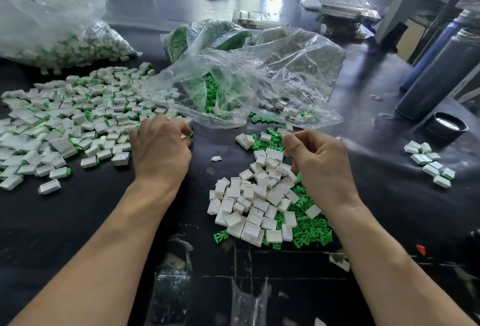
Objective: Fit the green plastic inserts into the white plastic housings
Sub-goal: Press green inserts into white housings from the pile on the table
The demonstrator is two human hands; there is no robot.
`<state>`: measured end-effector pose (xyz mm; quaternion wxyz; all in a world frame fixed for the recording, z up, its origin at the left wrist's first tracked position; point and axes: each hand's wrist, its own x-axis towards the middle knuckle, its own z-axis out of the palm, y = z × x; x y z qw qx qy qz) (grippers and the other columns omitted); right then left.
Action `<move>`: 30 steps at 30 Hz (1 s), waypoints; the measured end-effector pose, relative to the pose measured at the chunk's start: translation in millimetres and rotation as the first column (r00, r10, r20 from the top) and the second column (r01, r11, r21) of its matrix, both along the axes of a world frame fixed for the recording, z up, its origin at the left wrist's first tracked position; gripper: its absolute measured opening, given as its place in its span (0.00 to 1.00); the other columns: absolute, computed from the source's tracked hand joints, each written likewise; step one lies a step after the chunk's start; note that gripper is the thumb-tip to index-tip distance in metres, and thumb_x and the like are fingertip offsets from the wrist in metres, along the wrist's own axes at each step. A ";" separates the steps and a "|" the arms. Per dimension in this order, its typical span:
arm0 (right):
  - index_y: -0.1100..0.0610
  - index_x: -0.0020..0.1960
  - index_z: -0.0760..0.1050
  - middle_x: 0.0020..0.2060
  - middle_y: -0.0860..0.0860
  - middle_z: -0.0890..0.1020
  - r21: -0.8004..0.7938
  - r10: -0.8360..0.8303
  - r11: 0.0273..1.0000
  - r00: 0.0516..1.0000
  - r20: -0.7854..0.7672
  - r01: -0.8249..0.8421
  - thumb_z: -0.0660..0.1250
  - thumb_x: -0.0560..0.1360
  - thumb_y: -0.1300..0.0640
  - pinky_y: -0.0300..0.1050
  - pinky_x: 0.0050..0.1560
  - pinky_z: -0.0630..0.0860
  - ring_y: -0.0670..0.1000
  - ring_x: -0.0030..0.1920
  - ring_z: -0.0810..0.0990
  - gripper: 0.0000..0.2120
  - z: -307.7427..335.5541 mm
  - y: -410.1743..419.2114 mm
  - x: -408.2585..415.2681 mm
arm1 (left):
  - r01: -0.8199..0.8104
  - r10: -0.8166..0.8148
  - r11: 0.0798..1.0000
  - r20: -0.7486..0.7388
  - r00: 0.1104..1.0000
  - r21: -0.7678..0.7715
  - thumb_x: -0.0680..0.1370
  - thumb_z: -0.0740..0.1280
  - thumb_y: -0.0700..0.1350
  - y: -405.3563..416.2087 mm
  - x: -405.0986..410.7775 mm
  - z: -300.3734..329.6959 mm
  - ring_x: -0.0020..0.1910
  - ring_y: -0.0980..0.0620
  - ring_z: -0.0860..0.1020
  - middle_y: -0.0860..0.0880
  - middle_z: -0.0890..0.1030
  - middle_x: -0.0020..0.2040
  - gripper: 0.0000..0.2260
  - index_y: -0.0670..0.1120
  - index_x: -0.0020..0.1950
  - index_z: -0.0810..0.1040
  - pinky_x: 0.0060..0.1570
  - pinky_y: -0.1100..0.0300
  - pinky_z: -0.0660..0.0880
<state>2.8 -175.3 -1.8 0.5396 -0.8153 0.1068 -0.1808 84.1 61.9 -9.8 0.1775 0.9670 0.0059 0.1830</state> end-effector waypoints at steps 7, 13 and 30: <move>0.49 0.44 0.82 0.32 0.45 0.84 -0.093 -0.048 0.995 0.998 -0.046 0.043 0.70 0.81 0.48 0.41 0.38 0.76 0.43 0.33 0.82 0.09 0.7 -12.5 1.3 | 0.113 -0.102 0.988 0.110 0.989 -0.101 0.76 0.75 0.45 -7.3 -4.3 4.5 0.55 0.44 0.77 0.47 0.80 0.50 0.07 0.50 0.54 0.85 0.56 0.50 0.67; 0.48 0.49 0.84 0.40 0.40 0.83 -0.329 -0.118 0.942 0.982 -0.149 0.063 0.71 0.80 0.52 0.53 0.54 0.81 0.48 0.46 0.82 0.03 2.5 -29.2 5.1 | 0.371 -0.393 0.866 0.003 0.920 -0.336 0.78 0.73 0.42 -26.0 -22.7 4.7 0.45 0.57 0.78 0.58 0.79 0.45 0.06 0.51 0.51 0.85 0.55 0.54 0.77; 0.42 0.60 0.84 0.54 0.45 0.80 -0.606 0.036 0.781 0.979 -0.198 -0.152 0.73 0.79 0.53 0.51 0.65 0.70 0.51 0.60 0.74 0.11 -7.5 -19.7 23.7 | 0.595 -0.648 0.746 -0.119 0.753 -0.300 0.80 0.71 0.47 -47.5 -34.7 -1.4 0.60 0.56 0.74 0.63 0.81 0.58 0.09 0.58 0.57 0.84 0.66 0.49 0.69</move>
